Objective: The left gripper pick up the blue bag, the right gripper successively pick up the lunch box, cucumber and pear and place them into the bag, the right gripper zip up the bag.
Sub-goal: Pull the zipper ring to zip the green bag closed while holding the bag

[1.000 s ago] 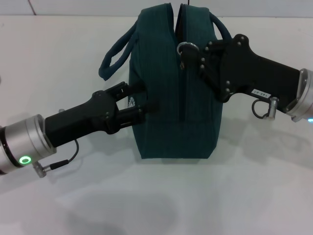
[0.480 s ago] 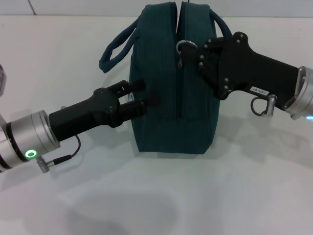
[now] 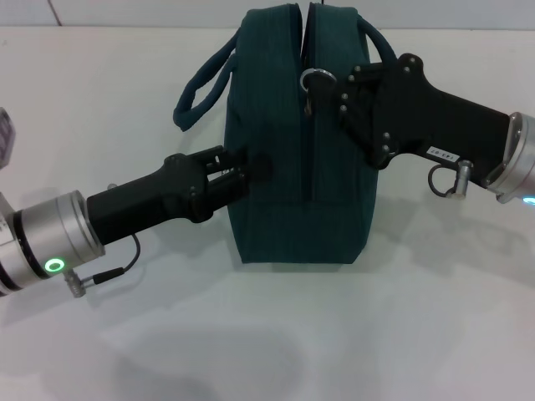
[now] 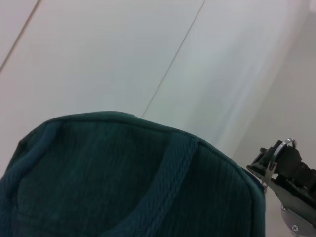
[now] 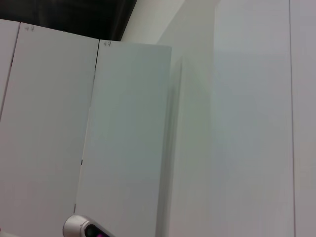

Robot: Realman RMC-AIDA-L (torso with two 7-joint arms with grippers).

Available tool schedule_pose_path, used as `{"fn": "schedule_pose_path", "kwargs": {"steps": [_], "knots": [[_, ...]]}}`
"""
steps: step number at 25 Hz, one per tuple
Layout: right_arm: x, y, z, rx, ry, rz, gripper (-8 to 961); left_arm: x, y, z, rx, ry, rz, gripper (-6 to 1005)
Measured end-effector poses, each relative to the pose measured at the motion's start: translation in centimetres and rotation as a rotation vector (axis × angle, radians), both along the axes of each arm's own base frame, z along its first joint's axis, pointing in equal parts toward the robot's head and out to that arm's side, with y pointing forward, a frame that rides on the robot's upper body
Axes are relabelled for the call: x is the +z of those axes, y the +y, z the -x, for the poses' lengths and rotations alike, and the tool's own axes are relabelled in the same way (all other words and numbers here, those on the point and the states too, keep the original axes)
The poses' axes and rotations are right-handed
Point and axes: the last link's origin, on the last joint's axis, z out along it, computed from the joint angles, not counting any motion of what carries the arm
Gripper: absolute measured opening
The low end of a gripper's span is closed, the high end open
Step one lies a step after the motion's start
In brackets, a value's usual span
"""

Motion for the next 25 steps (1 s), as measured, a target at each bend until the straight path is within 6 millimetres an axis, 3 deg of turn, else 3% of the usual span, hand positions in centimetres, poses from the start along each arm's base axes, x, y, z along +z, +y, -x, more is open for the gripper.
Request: {"fn": "schedule_pose_path", "kwargs": {"steps": [11,25], "knots": [[0.00,-0.10,0.09,0.001,0.011,0.003,57,-0.02,-0.04,0.02,-0.005,0.006,0.005,259],[0.78,0.25,0.30,-0.024,0.063,-0.017,62,-0.95,-0.75,0.03,-0.058,0.066,0.061,112]]}}
